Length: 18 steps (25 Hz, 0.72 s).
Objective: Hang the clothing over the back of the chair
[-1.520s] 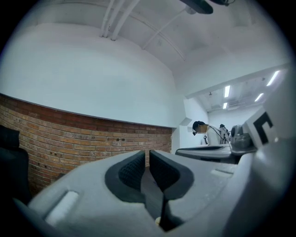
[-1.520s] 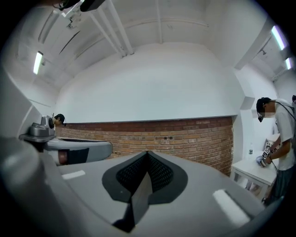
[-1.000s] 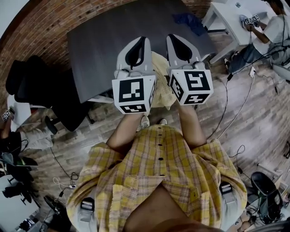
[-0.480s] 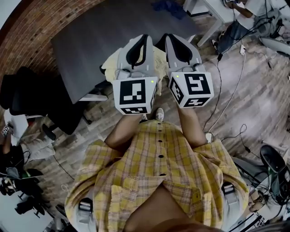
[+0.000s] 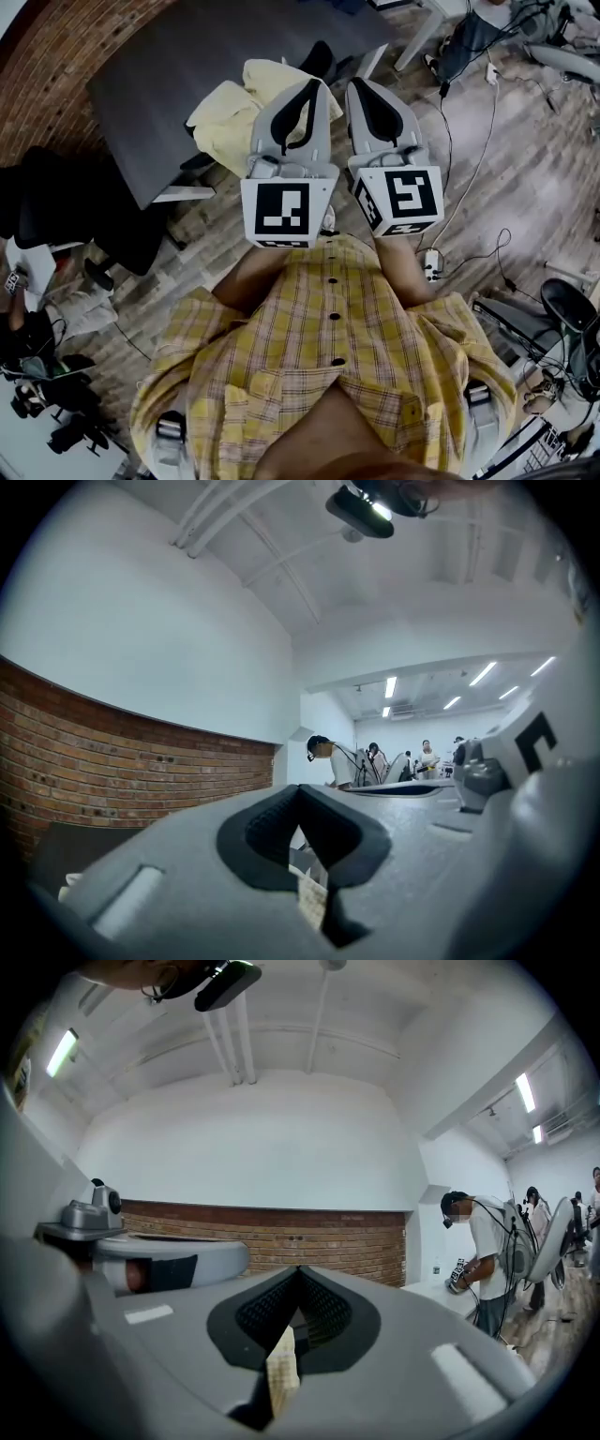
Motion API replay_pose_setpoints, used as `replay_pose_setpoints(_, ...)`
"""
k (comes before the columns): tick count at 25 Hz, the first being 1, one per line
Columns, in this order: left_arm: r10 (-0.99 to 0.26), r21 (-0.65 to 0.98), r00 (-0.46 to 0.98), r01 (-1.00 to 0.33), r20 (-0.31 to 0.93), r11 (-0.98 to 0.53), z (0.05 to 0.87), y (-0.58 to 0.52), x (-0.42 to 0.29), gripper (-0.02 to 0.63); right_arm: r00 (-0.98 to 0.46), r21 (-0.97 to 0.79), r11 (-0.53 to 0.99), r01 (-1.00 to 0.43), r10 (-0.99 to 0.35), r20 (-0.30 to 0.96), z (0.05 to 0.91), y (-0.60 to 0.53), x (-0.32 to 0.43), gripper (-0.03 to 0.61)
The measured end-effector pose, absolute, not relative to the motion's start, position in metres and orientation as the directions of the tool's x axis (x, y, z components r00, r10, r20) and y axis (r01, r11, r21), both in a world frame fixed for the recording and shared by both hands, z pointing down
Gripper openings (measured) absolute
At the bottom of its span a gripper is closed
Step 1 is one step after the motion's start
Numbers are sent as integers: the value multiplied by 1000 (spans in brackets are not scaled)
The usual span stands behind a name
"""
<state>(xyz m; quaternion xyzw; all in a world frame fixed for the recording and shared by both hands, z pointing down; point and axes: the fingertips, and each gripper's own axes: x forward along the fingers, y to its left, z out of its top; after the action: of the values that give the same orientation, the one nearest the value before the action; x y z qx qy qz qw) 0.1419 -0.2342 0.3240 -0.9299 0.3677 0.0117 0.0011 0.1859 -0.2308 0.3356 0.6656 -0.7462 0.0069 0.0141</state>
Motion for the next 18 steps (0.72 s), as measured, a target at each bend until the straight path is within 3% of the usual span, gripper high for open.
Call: replay_pose_setpoints(18,-659,-31,752,-658,31,-752,364,-201,146,2,-60,8,60,-998,-998,37,369,-185,191,-5)
